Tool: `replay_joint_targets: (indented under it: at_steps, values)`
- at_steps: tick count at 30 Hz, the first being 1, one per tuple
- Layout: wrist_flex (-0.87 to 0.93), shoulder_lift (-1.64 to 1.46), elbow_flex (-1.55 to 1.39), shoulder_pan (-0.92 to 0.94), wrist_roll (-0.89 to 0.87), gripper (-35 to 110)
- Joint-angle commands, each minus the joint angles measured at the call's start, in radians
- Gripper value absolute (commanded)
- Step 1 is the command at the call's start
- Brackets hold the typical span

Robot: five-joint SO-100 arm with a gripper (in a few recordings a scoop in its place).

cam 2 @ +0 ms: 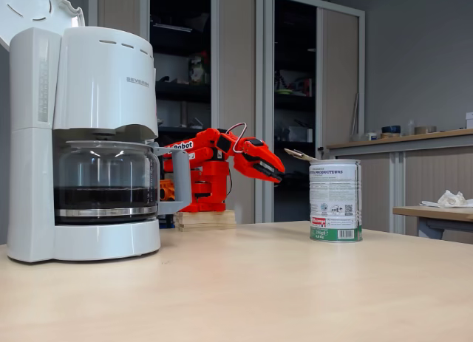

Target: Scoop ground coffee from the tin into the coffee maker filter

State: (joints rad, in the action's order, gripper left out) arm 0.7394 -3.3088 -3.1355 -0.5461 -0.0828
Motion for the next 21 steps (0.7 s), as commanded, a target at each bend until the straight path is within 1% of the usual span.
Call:
replay_joint_targets:
  at_steps: [1, 3, 7, 12, 21]
  values:
    - [-0.025, -0.02, -0.006, -0.02, -0.012, 13]
    - [-0.041, -0.023, -0.005, -0.031, 0.006, 18]
    - [-0.063, -0.023, 0.021, -0.026, 0.041, 21]
    - [-0.048, -0.02, 0.077, 0.003, 0.091, 22]
    - [0.018, -0.018, 0.137, 0.044, 0.083, 23]
